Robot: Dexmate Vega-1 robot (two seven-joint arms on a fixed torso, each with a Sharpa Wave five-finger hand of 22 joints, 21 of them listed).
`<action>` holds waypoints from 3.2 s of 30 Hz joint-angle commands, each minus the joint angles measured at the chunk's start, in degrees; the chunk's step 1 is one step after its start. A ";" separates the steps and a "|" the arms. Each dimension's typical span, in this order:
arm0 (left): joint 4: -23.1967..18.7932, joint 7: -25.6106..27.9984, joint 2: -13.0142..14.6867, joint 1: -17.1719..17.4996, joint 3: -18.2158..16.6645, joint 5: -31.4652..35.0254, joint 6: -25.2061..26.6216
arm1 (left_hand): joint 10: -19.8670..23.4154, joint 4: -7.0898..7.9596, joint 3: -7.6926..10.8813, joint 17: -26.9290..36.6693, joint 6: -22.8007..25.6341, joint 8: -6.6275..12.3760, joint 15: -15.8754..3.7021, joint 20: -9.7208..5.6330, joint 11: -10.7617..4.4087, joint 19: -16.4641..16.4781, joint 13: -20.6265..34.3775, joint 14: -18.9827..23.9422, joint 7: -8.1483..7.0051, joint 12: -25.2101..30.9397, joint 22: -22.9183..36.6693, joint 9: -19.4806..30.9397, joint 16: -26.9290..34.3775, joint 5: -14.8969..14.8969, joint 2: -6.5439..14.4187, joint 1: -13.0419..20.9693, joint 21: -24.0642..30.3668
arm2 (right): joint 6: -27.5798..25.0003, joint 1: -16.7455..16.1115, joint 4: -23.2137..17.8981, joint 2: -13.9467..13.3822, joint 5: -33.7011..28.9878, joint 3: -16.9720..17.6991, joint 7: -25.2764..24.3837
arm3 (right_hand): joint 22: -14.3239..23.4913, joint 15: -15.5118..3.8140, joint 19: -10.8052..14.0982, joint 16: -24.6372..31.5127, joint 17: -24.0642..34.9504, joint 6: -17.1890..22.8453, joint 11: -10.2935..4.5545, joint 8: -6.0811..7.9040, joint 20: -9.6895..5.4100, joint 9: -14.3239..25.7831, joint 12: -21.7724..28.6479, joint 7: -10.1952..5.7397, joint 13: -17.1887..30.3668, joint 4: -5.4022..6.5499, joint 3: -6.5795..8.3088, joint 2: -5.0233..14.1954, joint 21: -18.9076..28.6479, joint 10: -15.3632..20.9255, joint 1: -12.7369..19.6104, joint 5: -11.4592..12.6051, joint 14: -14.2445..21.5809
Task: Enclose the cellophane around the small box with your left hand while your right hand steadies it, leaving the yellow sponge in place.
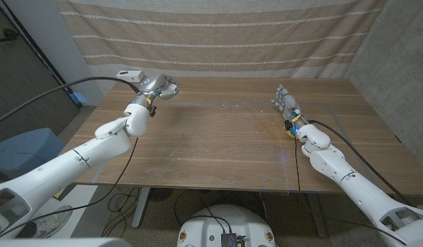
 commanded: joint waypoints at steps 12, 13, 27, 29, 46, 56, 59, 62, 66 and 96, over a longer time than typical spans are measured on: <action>3.91 -16.25 -2.11 -6.55 0.09 5.60 -21.19 | 0.32 -0.15 -0.34 6.46 0.67 0.31 -11.40 -2.44 -0.43 -0.70 0.92 6.72 -0.58 0.16 -0.14 -0.05 -0.37 -0.14 11.15 11.20 1.45 | 1.12 -2.88 -3.21 -0.20 -0.64 0.58 -2.73 | 0.32 0.15 0.43 0.27 0.15 0.19 0.18 0.09 0.04 0.20 0.24 0.16 0.24 -0.06 0.48 -0.34 0.23 0.25 0.11 -0.11 -0.22; 4.03 -16.80 -2.30 -6.81 0.18 5.87 -21.82 | 0.38 -0.17 -0.35 6.51 0.68 0.30 -11.40 -2.46 -0.42 -0.77 0.97 6.73 -0.59 0.18 -0.15 -0.07 -0.40 -0.14 11.13 11.19 1.52 | 1.19 -2.96 -3.29 -0.25 -0.71 0.56 -2.71 | 0.32 0.17 0.44 0.28 0.15 0.18 0.12 0.08 0.04 0.20 0.25 0.16 0.24 -0.07 0.49 -0.34 0.23 0.26 0.11 -0.11 -0.20; 6.65 -24.81 -5.12 -10.71 2.06 7.32 -31.63 | 0.41 -0.30 -0.33 7.11 0.79 0.23 -11.49 -2.36 -0.46 -1.28 1.54 7.09 -0.66 0.07 -0.33 -0.26 -0.66 -0.12 10.99 11.18 2.56 | 1.33 -4.32 -5.01 -0.30 -0.94 0.94 -4.28 | 0.32 0.13 0.45 0.26 0.13 0.19 0.17 0.06 0.04 0.20 0.23 0.16 0.24 -0.13 0.60 -0.36 0.21 0.28 0.14 -0.15 -0.18; 7.13 -25.70 -5.55 -11.13 2.35 7.43 -32.91 | 0.48 -0.30 -0.33 7.17 0.80 0.22 -11.46 -2.32 -0.50 -1.35 1.60 7.10 -0.66 0.07 -0.35 -0.28 -0.70 -0.11 10.98 11.18 2.67 | 1.41 -4.58 -5.21 -0.31 -0.94 1.04 -4.51 | 0.32 0.16 0.46 0.27 0.13 0.20 0.18 0.06 0.07 0.20 0.22 0.16 0.24 -0.14 0.61 -0.37 0.21 0.27 0.14 -0.15 -0.15; 10.57 -30.95 -8.99 -12.42 5.10 9.23 -37.93 | 0.74 -0.31 -0.25 7.75 0.95 0.13 -11.46 -2.30 -0.44 -1.81 1.99 7.49 -0.59 -0.24 -0.61 -0.52 -1.14 -0.08 10.84 11.00 3.99 | 2.16 -5.58 -5.50 -0.41 -1.21 1.35 -5.00 | 0.32 0.14 0.47 0.24 0.13 0.20 0.19 0.03 0.01 0.21 0.19 0.21 0.24 -0.20 0.73 -0.40 0.20 0.28 0.15 -0.20 -0.14; 14.34 -34.48 -10.99 -13.75 7.03 8.00 -39.30 | 0.93 -0.36 -0.16 8.08 1.18 0.15 -11.46 -2.23 -0.69 -2.13 2.04 7.74 -0.78 -0.51 -0.78 -0.60 -1.36 -0.05 10.77 10.96 4.66 | 1.90 -5.82 -5.51 -0.51 -0.92 1.47 -4.98 | 0.32 0.17 0.48 0.23 0.13 0.19 0.15 0.02 0.06 0.21 0.19 0.18 0.24 -0.22 0.78 -0.43 0.20 0.31 0.13 -0.23 -0.14; 15.82 -35.69 -11.62 -14.44 7.87 7.85 -39.63 | 1.05 -0.35 -0.14 8.20 1.38 0.19 -11.44 -2.07 -0.81 -2.50 1.95 7.78 -0.85 -0.66 -0.83 -0.66 -1.47 -0.05 10.74 10.91 4.85 | 1.63 -5.93 -5.64 -0.47 -0.65 1.57 -5.16 | 0.32 0.12 0.48 0.23 0.13 0.18 0.22 0.02 0.06 0.21 0.20 0.18 0.24 -0.23 0.80 -0.44 0.19 0.34 0.13 -0.24 -0.14; 17.40 -36.63 -12.39 -15.21 8.86 8.28 -39.63 | 1.04 -0.35 -0.13 8.29 1.52 0.22 -11.43 -1.99 -0.76 -2.75 1.95 7.76 -0.95 -0.77 -0.87 -0.70 -1.56 -0.05 10.72 10.89 4.99 | 1.70 -5.95 -5.57 -0.42 -0.60 1.59 -5.11 | 0.32 0.13 0.45 0.22 0.13 0.18 0.21 0.01 0.07 0.21 0.20 0.16 0.24 -0.24 0.81 -0.45 0.18 0.35 0.12 -0.25 -0.15; 18.72 -37.11 -13.07 -16.00 10.00 9.73 -39.18 | 1.11 -0.35 -0.11 8.42 1.47 0.16 -11.45 -1.97 -0.74 -3.00 1.93 7.87 -0.96 -0.93 -0.92 -0.77 -1.65 -0.06 10.70 10.85 5.25 | 1.79 -6.08 -5.55 -0.48 -0.59 1.68 -5.16 | 0.32 0.18 0.49 0.22 0.13 0.17 0.22 0.01 0.04 0.21 0.17 0.15 0.24 -0.25 0.83 -0.46 0.19 0.29 0.12 -0.26 -0.14; 21.70 -32.17 -14.45 -19.35 16.07 23.07 -40.39 | -1.26 -0.32 0.61 8.23 -2.83 -2.48 -10.76 1.59 -0.36 -12.51 0.59 3.23 -1.74 -4.86 -1.31 -1.78 -6.54 -0.25 10.70 10.28 6.85 | 2.12 -5.35 -3.87 -0.13 -0.38 1.77 -4.74 | 0.32 0.18 0.55 0.22 0.13 0.18 0.26 -0.01 0.13 0.21 0.12 0.05 0.24 -0.34 0.94 -0.64 0.18 0.22 0.03 -0.33 -0.08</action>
